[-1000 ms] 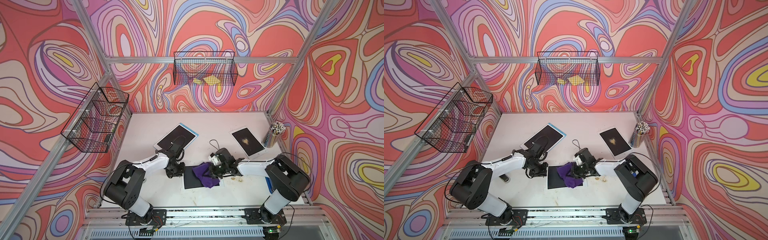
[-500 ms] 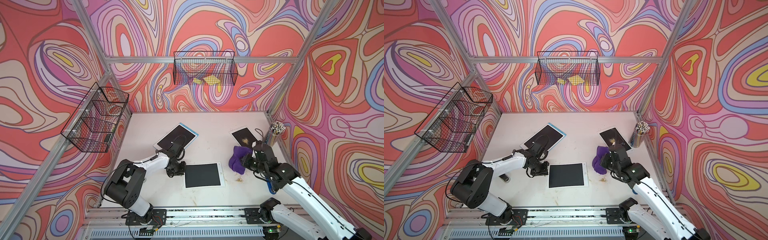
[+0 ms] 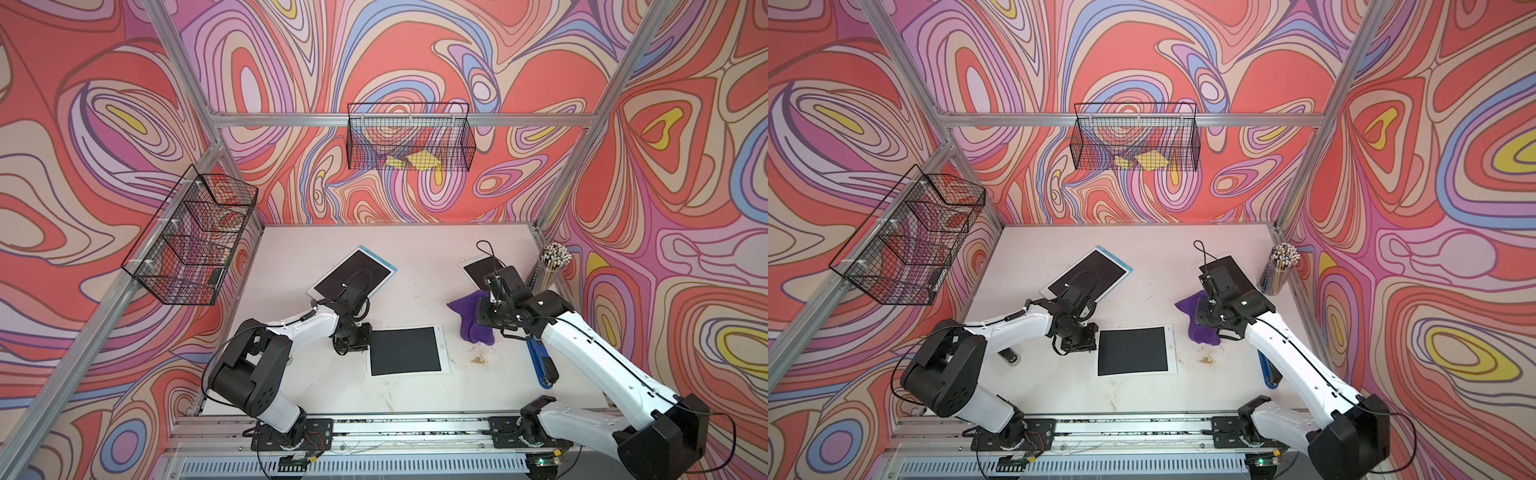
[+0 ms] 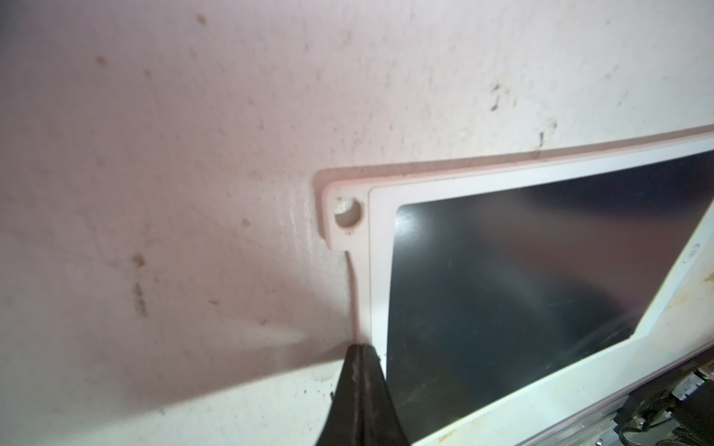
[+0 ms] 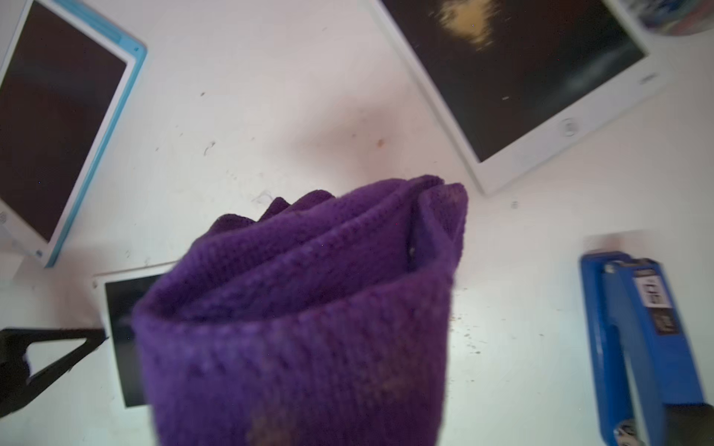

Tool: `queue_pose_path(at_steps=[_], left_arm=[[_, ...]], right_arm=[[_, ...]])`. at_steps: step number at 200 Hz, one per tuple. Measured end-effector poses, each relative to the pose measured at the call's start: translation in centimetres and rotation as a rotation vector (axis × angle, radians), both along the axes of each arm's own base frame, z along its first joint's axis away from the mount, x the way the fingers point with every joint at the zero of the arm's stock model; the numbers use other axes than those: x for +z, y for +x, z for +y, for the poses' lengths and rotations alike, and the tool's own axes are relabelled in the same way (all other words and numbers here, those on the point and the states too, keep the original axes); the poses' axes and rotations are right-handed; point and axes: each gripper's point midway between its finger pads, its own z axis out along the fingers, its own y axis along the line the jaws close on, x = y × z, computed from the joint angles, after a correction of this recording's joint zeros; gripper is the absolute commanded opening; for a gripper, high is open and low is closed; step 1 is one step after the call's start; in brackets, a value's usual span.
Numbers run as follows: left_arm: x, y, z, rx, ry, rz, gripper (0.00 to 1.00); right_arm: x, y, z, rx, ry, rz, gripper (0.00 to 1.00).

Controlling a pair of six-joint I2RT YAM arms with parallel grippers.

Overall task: Wipe the drawing tablet
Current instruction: Wipe the dirt from the drawing tablet.

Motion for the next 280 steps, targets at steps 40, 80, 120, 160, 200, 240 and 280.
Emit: queue_pose_path(at_steps=[40,80,120,160,200,240,280], left_arm=[[0.0,0.0,0.0,0.000,0.000,0.000,0.00],[0.0,0.0,0.0,0.000,-0.002,0.002,0.00],[0.0,0.0,0.0,0.000,-0.002,0.002,0.00],[0.0,0.2,-0.3,-0.001,-0.013,-0.007,0.00],[0.0,0.4,-0.5,-0.002,-0.023,-0.015,0.00],[0.0,0.4,-0.5,-0.003,-0.024,-0.016,0.00],[0.0,0.4,-0.5,-0.002,-0.024,-0.017,0.00]], right_arm=[[3.7,2.1,4.3,0.044,0.243,-0.129,0.00],[2.5,5.0,1.3,-0.014,0.156,-0.140,0.00],[4.8,5.1,-1.3,-0.075,0.093,-0.218,0.00],[4.8,5.7,3.7,0.125,0.106,-0.172,0.00],[0.3,2.0,9.3,0.358,0.097,-0.005,0.00],[-2.7,-1.5,13.5,0.526,-0.027,0.056,0.00],[-5.3,-0.3,14.8,0.549,-0.297,0.038,0.00]])
